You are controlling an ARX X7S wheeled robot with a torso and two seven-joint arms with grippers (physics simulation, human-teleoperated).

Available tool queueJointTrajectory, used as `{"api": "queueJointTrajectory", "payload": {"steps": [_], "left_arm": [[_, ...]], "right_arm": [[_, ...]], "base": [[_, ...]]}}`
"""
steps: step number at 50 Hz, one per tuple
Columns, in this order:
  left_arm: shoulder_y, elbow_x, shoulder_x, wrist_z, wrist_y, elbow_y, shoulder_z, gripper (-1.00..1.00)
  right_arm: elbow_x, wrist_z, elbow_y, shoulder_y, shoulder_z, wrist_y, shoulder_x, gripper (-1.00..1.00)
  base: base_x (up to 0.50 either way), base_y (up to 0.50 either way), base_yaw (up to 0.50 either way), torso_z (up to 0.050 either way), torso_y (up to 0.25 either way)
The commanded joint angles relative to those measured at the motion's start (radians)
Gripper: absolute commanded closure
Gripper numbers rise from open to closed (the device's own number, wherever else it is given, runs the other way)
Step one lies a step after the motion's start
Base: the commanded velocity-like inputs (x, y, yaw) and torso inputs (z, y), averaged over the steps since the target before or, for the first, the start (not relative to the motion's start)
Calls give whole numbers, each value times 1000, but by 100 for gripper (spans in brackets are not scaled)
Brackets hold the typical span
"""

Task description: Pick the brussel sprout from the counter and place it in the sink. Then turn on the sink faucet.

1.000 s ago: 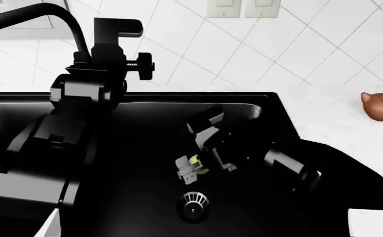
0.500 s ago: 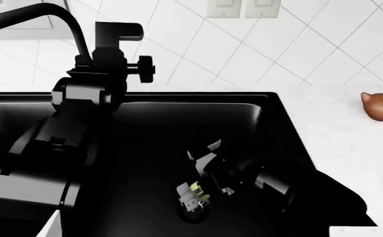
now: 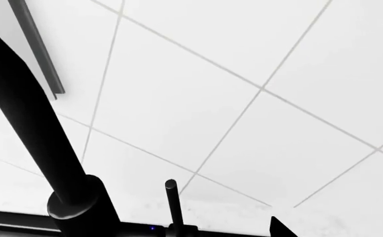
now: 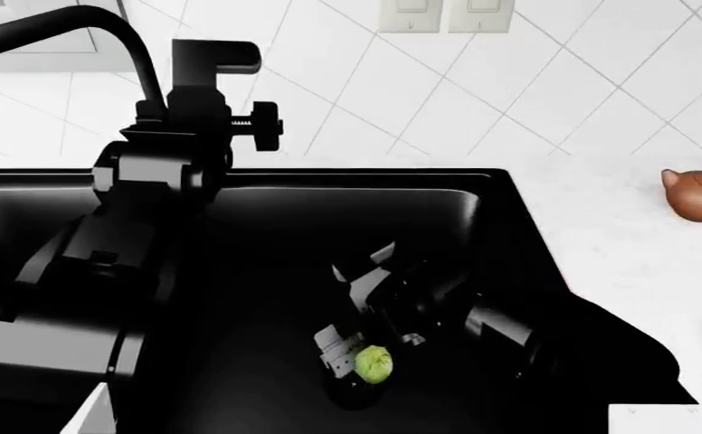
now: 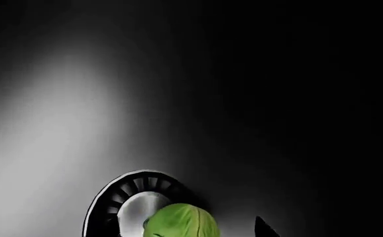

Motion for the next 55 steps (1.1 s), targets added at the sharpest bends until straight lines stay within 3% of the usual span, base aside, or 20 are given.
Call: {"api": "queueJointTrajectory", "payload": {"steps": [1, 14, 17, 29, 41, 55], "left_arm": [[2, 36, 20, 24, 18, -4, -26, -100], [-26, 4, 20, 18, 26, -4, -4, -100], [-35, 27, 17, 0, 87, -4, -52, -100], [-71, 84, 19, 21, 73, -4, -107, -100], [-63, 49, 20, 49, 73, -4, -33, -100], [-56, 94, 17, 49, 78, -4, -116, -100]], "right_arm": [[24, 36, -65, 125, 46, 11, -16, -100], [10, 22, -59, 101, 27, 2, -20, -100], [9, 13, -57, 93, 24, 0, -20, -100], [-7, 7, -56, 63, 22, -3, -21, -100], [-11, 17, -65, 58, 26, 5, -21, -100], [-21, 24, -81, 46, 23, 8, -21, -100]], "base": [[0, 0, 0, 0, 0], [0, 0, 0, 0, 0], [0, 0, 0, 0, 0], [0, 0, 0, 0, 0], [0, 0, 0, 1, -42], [0, 0, 0, 1, -39]]}}
